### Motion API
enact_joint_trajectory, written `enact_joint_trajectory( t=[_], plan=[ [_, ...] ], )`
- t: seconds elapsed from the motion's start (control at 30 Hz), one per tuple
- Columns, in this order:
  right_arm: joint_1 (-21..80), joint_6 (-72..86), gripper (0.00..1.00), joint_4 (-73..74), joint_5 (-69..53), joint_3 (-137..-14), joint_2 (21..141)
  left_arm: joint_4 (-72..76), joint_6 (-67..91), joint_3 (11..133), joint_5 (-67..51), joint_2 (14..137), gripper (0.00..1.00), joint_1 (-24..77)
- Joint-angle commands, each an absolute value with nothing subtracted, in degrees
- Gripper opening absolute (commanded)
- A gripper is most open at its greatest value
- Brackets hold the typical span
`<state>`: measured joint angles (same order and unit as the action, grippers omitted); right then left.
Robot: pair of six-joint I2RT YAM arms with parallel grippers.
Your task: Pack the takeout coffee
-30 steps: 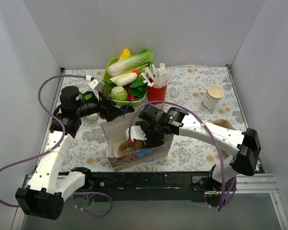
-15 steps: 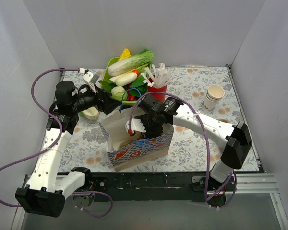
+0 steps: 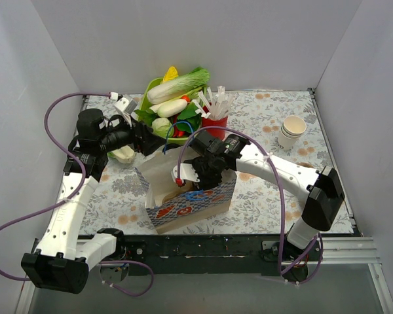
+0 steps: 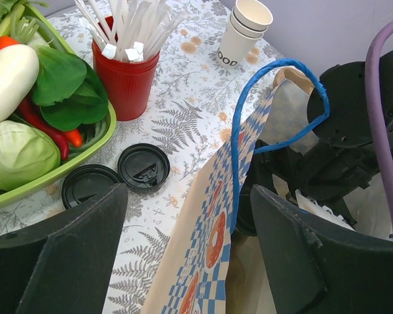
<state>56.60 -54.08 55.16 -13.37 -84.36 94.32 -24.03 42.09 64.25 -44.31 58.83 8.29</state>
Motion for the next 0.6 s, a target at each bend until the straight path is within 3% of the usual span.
enact_joint_trajectory(
  t=[0.0, 0.23, 0.27, 0.3, 0.37, 0.47, 0.5, 0.53, 0.57],
  plan=[
    [56.60, -55.63, 0.01, 54.84, -15.12, -81.65, 93.69, -26.36, 40.34, 66.71, -44.91, 58.01, 0.76, 7.91],
    [56.60, -55.63, 0.01, 54.40, -13.98, -81.56, 92.82, -29.62, 37.79, 67.68, -45.53, 56.61, 0.76, 8.00],
    [56.60, -55.37, 0.05, 54.49, -13.71, -81.74, 92.73, -29.79, 37.71, 67.59, -45.61, 56.43, 0.76, 7.91],
    [56.60, -54.85, 0.17, 54.58, -13.01, -82.17, 92.55, -29.88, 37.62, 67.67, -46.22, 56.25, 0.76, 7.91],
    [56.60, -54.41, 0.28, 54.84, -12.48, -82.70, 91.76, -30.23, 37.18, 67.94, -47.10, 55.99, 0.77, 7.91],
    [56.60, -53.79, 0.54, 55.37, -12.66, -83.14, 90.09, -31.37, 36.57, 68.38, -49.04, 55.64, 0.77, 8.00],
    [56.60, -53.62, 0.83, 55.46, -12.92, -83.06, 89.57, -31.72, 35.78, 68.55, -49.48, 55.55, 0.77, 8.00],
    [56.60, -53.70, 0.91, 55.37, -13.18, -82.62, 88.52, -32.86, 35.34, 68.64, -50.61, 55.46, 0.77, 7.91],
    [56.60, -53.88, 0.92, 55.11, -13.27, -82.18, 87.90, -33.48, 34.81, 68.73, -51.15, 55.28, 0.77, 8.00]
  ],
)
